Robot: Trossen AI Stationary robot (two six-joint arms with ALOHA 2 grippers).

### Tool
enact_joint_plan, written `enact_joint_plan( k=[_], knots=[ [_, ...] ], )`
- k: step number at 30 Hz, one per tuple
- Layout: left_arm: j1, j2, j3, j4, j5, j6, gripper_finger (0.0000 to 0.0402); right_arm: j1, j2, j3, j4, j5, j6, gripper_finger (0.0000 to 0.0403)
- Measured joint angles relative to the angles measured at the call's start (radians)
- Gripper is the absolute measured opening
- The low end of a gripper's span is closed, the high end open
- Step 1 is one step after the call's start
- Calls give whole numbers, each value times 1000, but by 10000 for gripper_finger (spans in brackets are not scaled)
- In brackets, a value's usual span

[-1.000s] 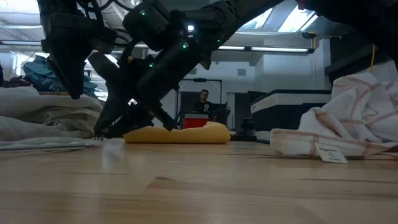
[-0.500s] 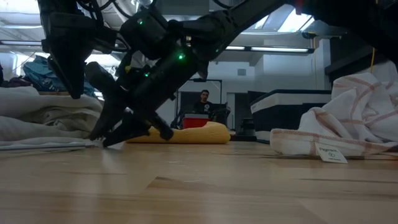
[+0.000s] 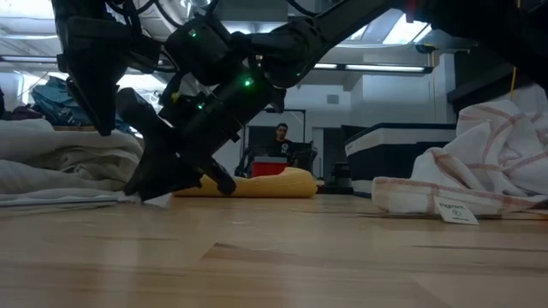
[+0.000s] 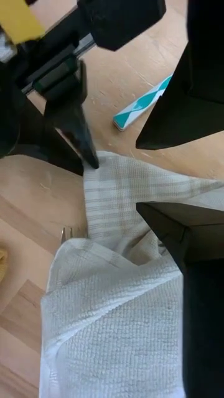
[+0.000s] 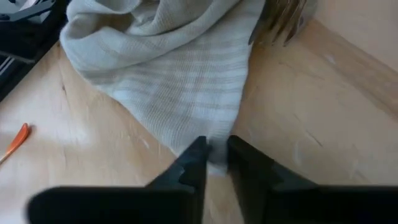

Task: Fold towel
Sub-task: Fold the left white towel

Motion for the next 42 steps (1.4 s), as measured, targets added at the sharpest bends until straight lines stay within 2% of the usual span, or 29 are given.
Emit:
enact_joint_plan(
  k=[2, 4, 8, 14, 22, 31, 42],
  knots=[
    [0, 0, 0, -1, 0, 0, 139, 0, 1, 0, 1, -5, -9, 23],
    [0, 0, 0, -3, 0, 0, 139, 0, 2, 0, 5, -7, -34, 8],
    [0, 0, 0, -4, 0, 0, 139, 0, 2, -1, 25, -19, -45, 20],
    [1, 0, 0, -4, 1, 0, 139, 0, -11, -2, 8, -60, -58, 7],
    [9, 0, 29, 3, -5, 40, 139, 4, -99, -4, -159, -68, -124, 4],
    [31, 0, 186, 18, -53, 165, 139, 26, -260, -2, -414, 6, -278, 2],
    [32, 0, 433, 31, -76, 416, 139, 27, -501, -2, -595, 108, -417, 1]
  ],
)
